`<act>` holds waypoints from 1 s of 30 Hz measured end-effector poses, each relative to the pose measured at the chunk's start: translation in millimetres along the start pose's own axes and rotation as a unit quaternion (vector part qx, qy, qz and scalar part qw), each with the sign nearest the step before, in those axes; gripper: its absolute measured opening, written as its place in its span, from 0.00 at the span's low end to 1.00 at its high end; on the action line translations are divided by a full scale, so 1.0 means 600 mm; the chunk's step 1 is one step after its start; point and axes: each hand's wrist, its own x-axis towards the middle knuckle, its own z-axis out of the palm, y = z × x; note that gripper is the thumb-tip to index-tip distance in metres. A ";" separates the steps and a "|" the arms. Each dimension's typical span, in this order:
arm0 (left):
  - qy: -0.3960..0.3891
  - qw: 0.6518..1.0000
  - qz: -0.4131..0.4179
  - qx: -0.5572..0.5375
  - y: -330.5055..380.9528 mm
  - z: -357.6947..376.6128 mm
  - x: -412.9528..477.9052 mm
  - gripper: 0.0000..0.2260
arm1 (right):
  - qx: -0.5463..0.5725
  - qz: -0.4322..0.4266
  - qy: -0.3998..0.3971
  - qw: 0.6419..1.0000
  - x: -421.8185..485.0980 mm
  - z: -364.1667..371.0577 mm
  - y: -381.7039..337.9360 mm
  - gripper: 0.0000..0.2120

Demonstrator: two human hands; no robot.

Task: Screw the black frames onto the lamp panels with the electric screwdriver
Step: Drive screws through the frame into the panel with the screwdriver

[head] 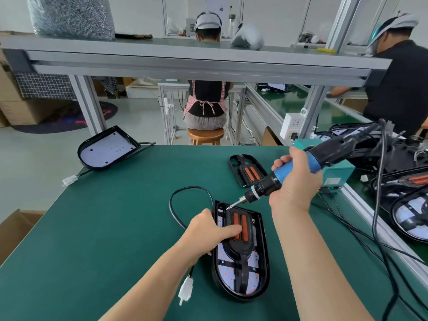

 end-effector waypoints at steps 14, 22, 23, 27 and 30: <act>-0.031 0.988 0.004 -0.149 -0.013 0.008 0.003 0.26 | -0.049 -0.009 -0.058 0.997 0.000 0.023 0.042 0.08; -0.032 0.988 0.004 -0.152 -0.012 0.007 0.002 0.26 | -0.046 -0.001 -0.056 0.997 0.004 0.019 0.044 0.09; -0.033 0.988 0.004 -0.153 -0.013 0.007 0.002 0.26 | -0.045 0.000 -0.055 0.997 0.004 0.019 0.046 0.08; -0.031 0.987 0.003 -0.155 -0.013 0.008 0.003 0.27 | -0.039 -0.003 -0.061 0.997 0.002 0.019 0.049 0.13; -0.035 0.986 0.001 -0.162 -0.016 0.008 0.004 0.26 | -0.043 -0.009 -0.066 0.997 0.001 0.019 0.051 0.14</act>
